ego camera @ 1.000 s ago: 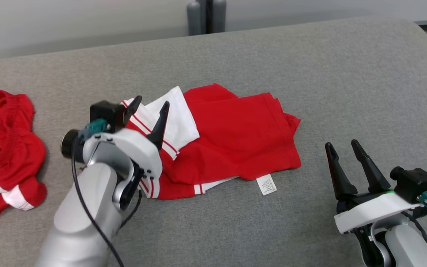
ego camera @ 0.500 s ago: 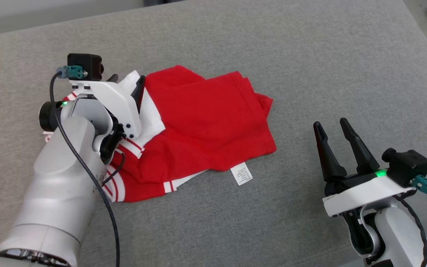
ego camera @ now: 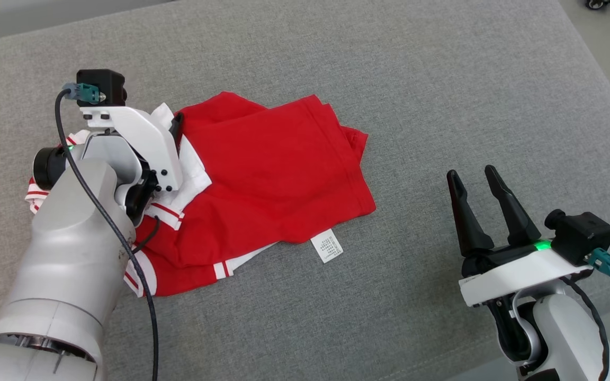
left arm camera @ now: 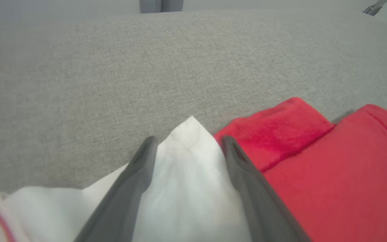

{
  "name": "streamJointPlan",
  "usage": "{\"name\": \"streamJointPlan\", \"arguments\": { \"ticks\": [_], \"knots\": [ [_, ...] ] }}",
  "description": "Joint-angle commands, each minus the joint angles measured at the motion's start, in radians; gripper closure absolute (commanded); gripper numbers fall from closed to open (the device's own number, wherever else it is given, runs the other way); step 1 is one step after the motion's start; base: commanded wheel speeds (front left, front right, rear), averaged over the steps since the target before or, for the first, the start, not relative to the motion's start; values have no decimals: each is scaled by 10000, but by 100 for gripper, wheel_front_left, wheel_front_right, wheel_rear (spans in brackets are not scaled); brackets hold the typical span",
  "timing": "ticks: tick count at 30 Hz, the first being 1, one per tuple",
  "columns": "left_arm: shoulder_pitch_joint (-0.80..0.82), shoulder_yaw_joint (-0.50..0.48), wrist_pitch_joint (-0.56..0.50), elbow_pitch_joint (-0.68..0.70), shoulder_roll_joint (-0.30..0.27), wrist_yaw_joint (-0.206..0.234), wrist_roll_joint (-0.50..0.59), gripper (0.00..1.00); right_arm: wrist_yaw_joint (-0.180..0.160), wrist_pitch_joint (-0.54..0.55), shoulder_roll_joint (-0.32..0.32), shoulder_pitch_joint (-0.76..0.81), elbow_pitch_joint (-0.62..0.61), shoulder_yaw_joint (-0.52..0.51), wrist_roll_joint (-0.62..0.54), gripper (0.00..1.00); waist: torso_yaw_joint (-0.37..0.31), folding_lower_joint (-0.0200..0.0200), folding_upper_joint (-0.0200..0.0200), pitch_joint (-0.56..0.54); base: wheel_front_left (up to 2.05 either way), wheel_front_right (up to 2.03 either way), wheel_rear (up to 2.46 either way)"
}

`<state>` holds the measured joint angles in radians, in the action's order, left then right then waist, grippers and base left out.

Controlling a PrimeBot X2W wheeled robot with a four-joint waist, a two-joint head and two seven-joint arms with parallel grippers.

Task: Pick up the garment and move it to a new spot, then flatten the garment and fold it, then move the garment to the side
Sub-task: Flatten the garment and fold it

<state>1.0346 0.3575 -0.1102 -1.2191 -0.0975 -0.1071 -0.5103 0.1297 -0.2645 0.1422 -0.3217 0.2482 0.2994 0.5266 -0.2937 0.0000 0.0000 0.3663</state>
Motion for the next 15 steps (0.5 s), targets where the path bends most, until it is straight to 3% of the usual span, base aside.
{"name": "streamJointPlan", "arguments": {
  "ticks": [1,4,5,6,7,8,9,15],
  "knots": [
    [83,16,44,-87,-59,36,38,0,19,-26,31,24,43,-34,-64,0,26,0,0,-28,0,0,0],
    [106,73,16,-226,3,0,-14,3,19,-26,57,62,60,-58,-89,0,110,0,0,-119,0,0,0],
    [78,126,-82,-285,26,-17,10,32,19,-26,69,73,65,-45,-98,0,137,0,0,-152,0,0,0],
    [40,182,-168,-336,34,-28,37,51,19,-26,74,80,71,-25,-102,0,158,0,0,-180,0,0,0],
    [7,231,-227,-371,39,-46,56,59,19,-26,79,79,81,-7,-102,0,174,0,0,-208,0,0,0],
    [-22,258,-277,-398,46,-41,53,84,19,-26,85,70,84,13,-99,0,189,0,0,-230,0,0,0],
    [-62,280,-321,-431,60,-55,26,97,19,-26,89,63,88,27,-96,0,203,0,0,-250,0,0,0],
    [-59,381,-192,-488,86,-126,-66,100,19,-26,140,88,100,71,-77,0,283,0,0,-339,0,0,0]
  ]
}}
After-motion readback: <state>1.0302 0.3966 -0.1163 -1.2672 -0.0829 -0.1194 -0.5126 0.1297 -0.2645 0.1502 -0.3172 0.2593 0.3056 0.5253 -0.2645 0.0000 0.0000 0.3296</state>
